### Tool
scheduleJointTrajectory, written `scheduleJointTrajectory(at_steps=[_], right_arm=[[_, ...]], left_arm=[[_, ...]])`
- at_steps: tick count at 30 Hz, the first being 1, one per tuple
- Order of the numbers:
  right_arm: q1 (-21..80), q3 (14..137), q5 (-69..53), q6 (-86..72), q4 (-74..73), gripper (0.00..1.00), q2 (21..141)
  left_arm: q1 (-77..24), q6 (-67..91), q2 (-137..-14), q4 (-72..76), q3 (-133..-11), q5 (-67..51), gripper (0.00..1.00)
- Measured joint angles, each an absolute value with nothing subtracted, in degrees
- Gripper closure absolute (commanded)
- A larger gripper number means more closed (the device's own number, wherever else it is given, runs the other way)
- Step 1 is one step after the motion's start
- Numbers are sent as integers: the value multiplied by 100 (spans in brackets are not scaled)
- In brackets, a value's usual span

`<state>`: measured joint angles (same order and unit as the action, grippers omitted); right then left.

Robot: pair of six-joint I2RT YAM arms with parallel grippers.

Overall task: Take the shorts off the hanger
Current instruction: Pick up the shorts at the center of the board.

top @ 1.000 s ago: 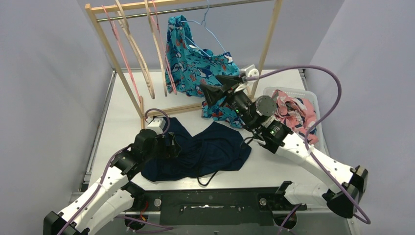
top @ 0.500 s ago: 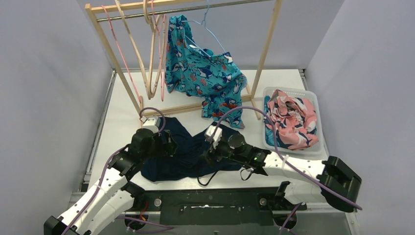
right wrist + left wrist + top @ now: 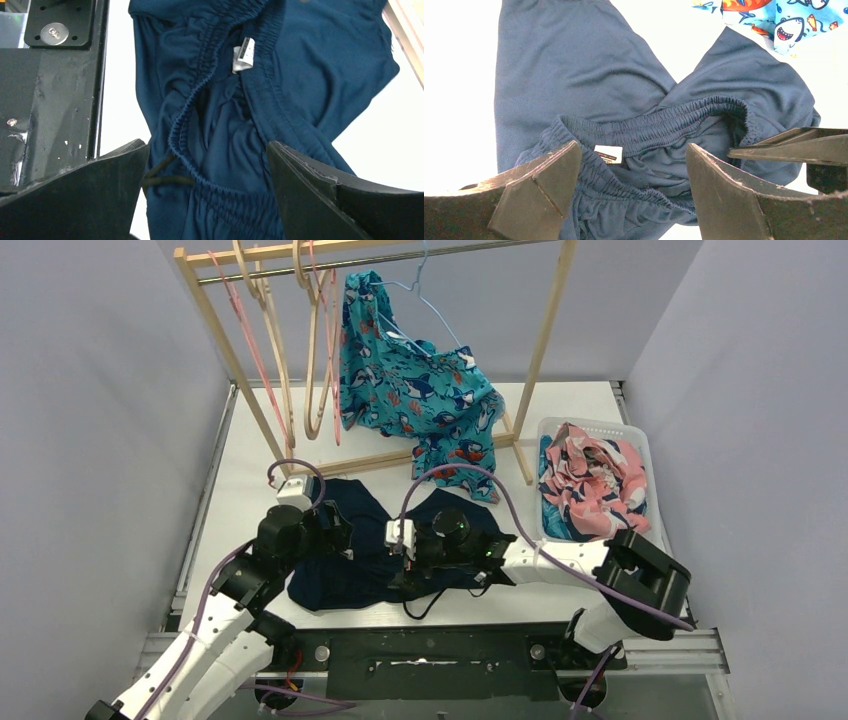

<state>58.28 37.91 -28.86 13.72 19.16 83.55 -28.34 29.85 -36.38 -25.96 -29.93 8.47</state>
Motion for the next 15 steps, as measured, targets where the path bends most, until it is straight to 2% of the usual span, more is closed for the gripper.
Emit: scheduleJointTrajectory(at_steps=[5, 11, 15], right_arm=[[5935, 4224, -3186, 1815, 1833, 11, 8901], [5986, 4375, -2950, 1837, 1841, 13, 9588], [6121, 4366, -2294, 1800, 2040, 27, 9863]], left_arm=[[-2786, 3000, -3553, -2596, -2993, 915, 24], [-2757, 3002, -3533, -2600, -2993, 923, 24], [-2722, 3004, -3489, -2600, -2993, 919, 24]])
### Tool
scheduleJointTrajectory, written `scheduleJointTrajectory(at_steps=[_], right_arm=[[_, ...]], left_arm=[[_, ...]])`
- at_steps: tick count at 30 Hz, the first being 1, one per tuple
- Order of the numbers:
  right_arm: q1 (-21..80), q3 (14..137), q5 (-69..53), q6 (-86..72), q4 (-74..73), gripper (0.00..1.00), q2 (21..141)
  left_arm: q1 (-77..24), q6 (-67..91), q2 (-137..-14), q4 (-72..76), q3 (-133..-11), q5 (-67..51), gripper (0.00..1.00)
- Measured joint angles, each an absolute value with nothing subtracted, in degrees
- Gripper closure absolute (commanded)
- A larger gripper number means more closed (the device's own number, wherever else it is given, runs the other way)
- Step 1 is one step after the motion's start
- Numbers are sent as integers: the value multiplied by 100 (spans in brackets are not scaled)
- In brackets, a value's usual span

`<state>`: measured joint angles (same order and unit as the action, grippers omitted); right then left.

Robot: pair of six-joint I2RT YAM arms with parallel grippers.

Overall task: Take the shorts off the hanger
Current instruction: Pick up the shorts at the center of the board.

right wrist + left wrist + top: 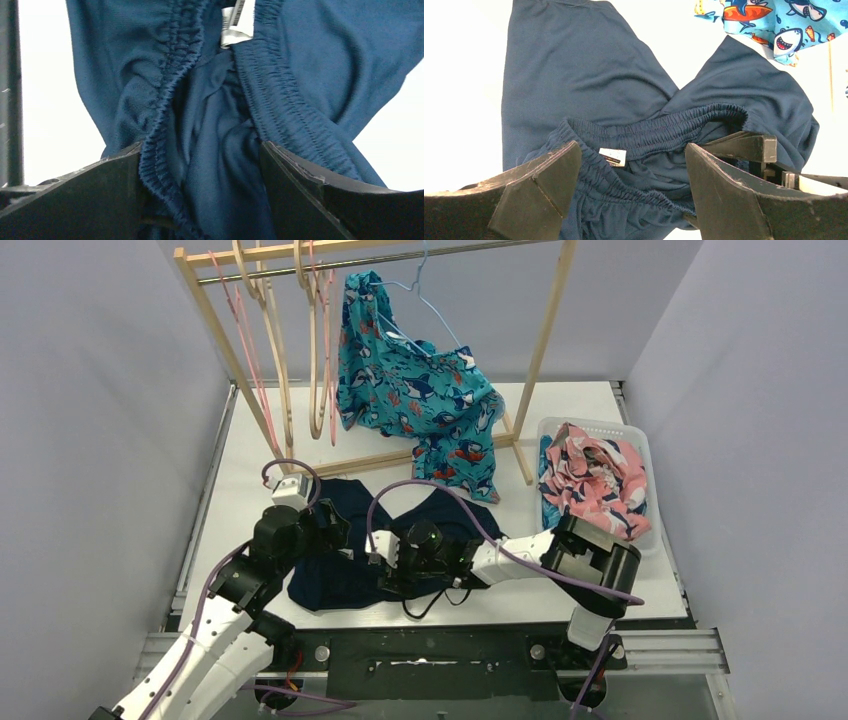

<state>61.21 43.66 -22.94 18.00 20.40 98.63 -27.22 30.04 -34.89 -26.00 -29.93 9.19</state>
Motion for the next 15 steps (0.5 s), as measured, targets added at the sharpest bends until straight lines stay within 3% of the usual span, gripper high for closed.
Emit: scheduleJointTrajectory(at_steps=[2, 6, 15], right_arm=[[6263, 4362, -1723, 1782, 2226, 27, 9918], [6458, 4311, -694, 1824, 2729, 16, 9920], [6097, 4816, -333, 1472, 2825, 8, 10455]], left_arm=[[-2694, 3004, -3476, -2598, -2993, 917, 24], [-2665, 3004, -3472, -2598, -2993, 902, 24], [-2534, 3006, -3542, -2589, -2993, 808, 24]])
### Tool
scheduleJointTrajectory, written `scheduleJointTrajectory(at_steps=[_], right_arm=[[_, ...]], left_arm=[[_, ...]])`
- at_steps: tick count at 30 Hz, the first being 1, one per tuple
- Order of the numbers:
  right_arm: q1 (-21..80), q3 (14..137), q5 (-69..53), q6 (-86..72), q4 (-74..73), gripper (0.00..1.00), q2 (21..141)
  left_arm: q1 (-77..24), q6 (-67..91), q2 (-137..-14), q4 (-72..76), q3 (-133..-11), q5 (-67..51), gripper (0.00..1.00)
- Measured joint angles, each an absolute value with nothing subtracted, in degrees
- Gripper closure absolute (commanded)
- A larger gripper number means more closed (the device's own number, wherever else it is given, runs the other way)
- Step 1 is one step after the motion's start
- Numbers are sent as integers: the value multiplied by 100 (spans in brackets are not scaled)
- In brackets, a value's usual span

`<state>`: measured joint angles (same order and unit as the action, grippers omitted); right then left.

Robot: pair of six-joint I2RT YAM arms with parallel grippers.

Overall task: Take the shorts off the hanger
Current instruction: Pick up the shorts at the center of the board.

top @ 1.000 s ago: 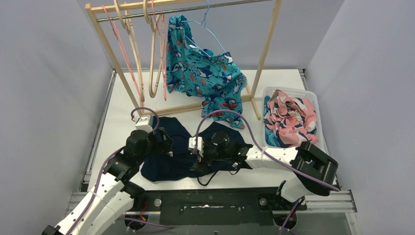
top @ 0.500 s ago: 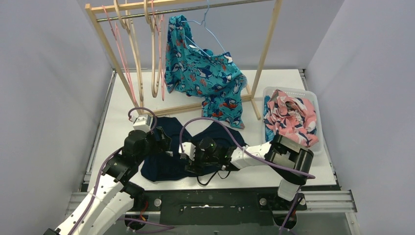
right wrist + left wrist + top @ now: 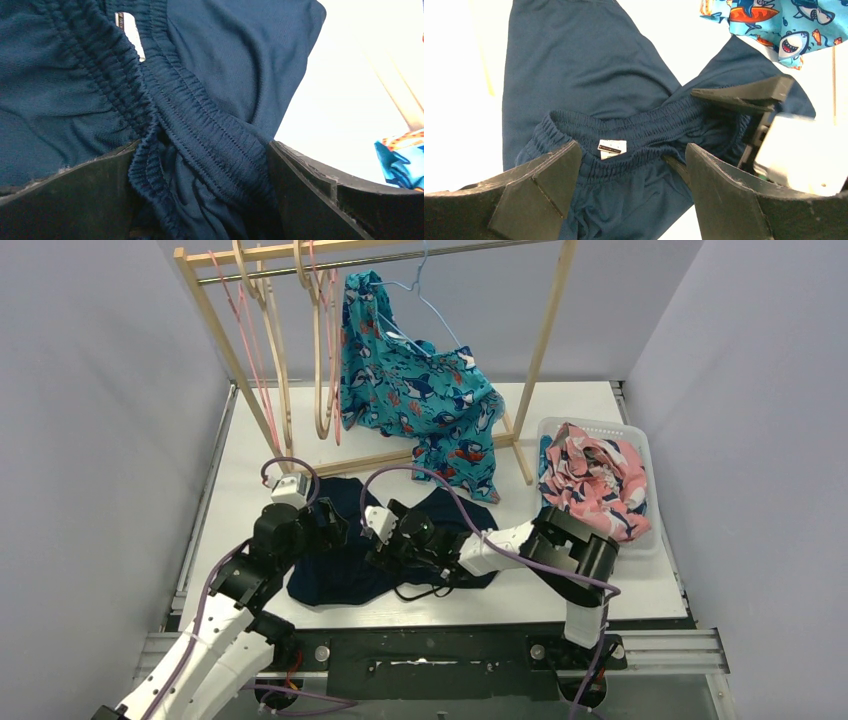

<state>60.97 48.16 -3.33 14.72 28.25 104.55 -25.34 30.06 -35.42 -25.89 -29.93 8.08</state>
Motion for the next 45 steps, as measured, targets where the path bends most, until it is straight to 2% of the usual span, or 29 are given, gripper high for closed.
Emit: scheduleJointTrajectory(at_steps=[2, 4, 5, 7, 8, 9, 15, 22, 24, 26, 29, 34, 37, 40, 42, 43, 45], right_arm=[[6027, 4906, -432, 1380, 2751, 11, 10624], [5957, 5107, -705, 1315, 2456, 26, 10728], [5920, 5282, -908, 1280, 2220, 38, 10777], [5852, 5524, -1365, 1105, 1929, 85, 10903], [5841, 5522, -1500, 1055, 1925, 98, 10916], [5830, 5415, -1649, 899, 2005, 100, 10901], [6099, 4257, -1160, 370, 2534, 100, 10090], [6667, 2965, 593, 336, 3116, 100, 7905], [6733, 2906, 895, 336, 3153, 100, 7273], [6759, 2985, 1039, 333, 3092, 100, 6764], [6759, 3295, 1190, 311, 2812, 99, 6399], [6764, 3592, 1531, -287, 2650, 89, 6954], [6805, 3610, 1686, -1000, 2491, 80, 7999], [6836, 3612, 1951, -1656, 2189, 76, 8875], [6851, 3673, 2132, -1922, 2025, 66, 9157], [6869, 3774, 2200, -2018, 1942, 54, 9233], [6866, 4012, 2290, -2121, 1820, 46, 9297]], left_arm=[[-2521, 3006, -3592, -2589, -2993, 766, 24], [-2471, 3006, -3632, -2578, -2993, 681, 24], [-2423, 3004, -3656, -2567, -2993, 626, 24], [-2316, 3004, -3708, -2534, -2993, 510, 24], [-2276, 3004, -3730, -2521, -2993, 469, 24], [-2231, 3004, -3747, -2510, -2993, 419, 24], [-2073, 3002, -3765, -2405, -2993, 226, 24], [-2040, 2995, -3586, -2281, -2943, 23, 24], [-2040, 2995, -3529, -2263, -2936, -10, 25], [-2040, 2991, -3511, -2235, -2934, -40, 30], [-2040, 2978, -3524, -2220, -2934, -102, 32], [-2040, 2971, -3559, -2213, -2934, -196, 32], [-2040, 2967, -3599, -2211, -2934, -202, 34], [-2040, 2963, -3649, -2211, -2934, -202, 34], [-2040, 2954, -3691, -2211, -2934, -202, 34], [-2040, 2952, -3715, -2211, -2934, -202, 34], [-2040, 2952, -3774, -2213, -2934, -204, 34]])
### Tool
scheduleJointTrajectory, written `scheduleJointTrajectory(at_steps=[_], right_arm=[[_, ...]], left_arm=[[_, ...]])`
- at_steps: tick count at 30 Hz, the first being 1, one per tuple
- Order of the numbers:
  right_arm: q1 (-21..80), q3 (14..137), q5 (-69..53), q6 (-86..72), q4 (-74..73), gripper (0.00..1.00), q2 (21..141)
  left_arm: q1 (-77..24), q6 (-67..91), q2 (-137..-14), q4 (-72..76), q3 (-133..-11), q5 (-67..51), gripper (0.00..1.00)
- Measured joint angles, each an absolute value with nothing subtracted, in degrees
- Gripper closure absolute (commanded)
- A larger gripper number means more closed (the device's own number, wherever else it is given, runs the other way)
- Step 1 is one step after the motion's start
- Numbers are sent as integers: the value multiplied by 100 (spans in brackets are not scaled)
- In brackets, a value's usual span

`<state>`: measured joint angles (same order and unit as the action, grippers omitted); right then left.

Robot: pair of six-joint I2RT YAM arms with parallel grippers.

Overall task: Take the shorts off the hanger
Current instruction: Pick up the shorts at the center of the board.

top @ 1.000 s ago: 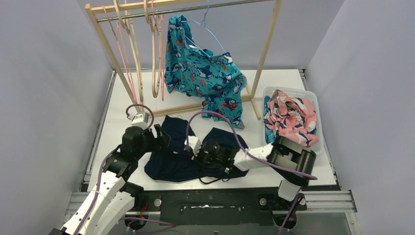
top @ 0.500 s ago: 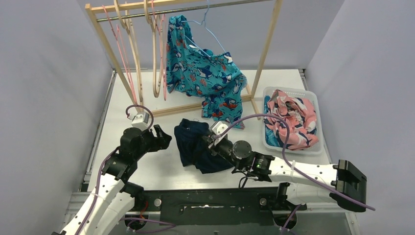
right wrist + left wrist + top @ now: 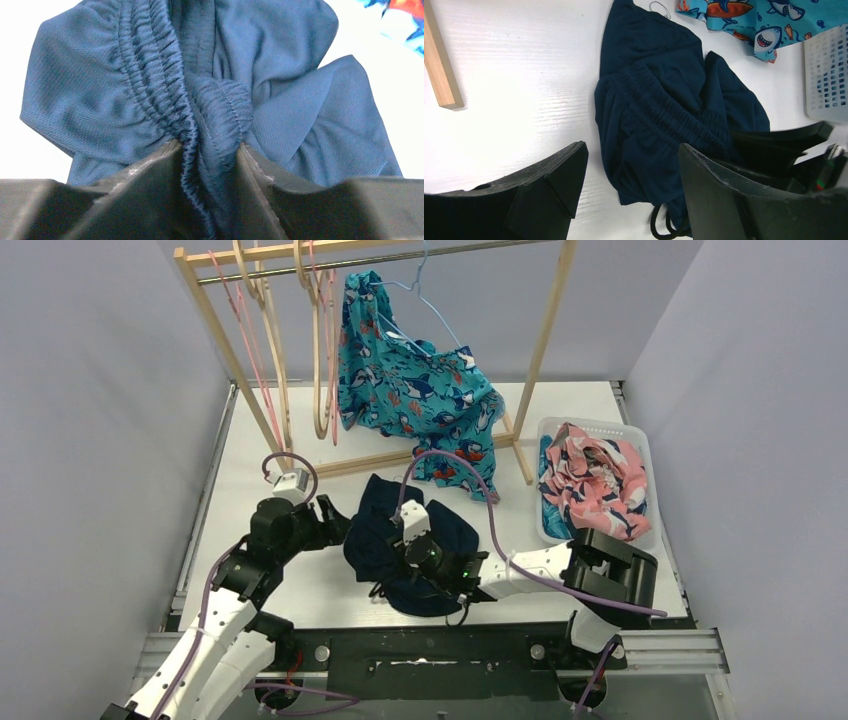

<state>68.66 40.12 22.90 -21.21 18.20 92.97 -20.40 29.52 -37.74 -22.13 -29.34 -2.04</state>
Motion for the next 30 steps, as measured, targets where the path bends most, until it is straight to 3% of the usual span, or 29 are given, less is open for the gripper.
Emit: scheduleJointTrajectory(at_steps=[7, 12, 16, 20, 23, 27, 30], right_arm=[[6775, 4624, 2143, -2104, 1518, 9, 9452], [6346, 5162, 1468, -2215, 1004, 5, 9747], [6178, 5428, 1372, -2311, 740, 7, 10204], [6270, 5581, 1315, -2390, 513, 19, 10578], [6479, 5778, 1485, -2408, 296, 37, 10672], [6755, 5771, 1503, -2263, 198, 79, 10645], [6796, 5356, 1282, -2047, 285, 99, 10309]], left_arm=[[-2040, 2950, -3894, -2231, -2934, -183, 33], [-2040, 2952, -3892, -2252, -2934, -106, 33], [-2034, 2952, -3889, -2279, -2934, 12, 33], [-2012, 2952, -3846, -2296, -2934, 95, 33], [-2001, 2952, -3743, -2292, -2934, 115, 33], [-1988, 2958, -3691, -2303, -2934, 189, 33], [-1986, 2982, -3693, -2375, -2936, 329, 33]])
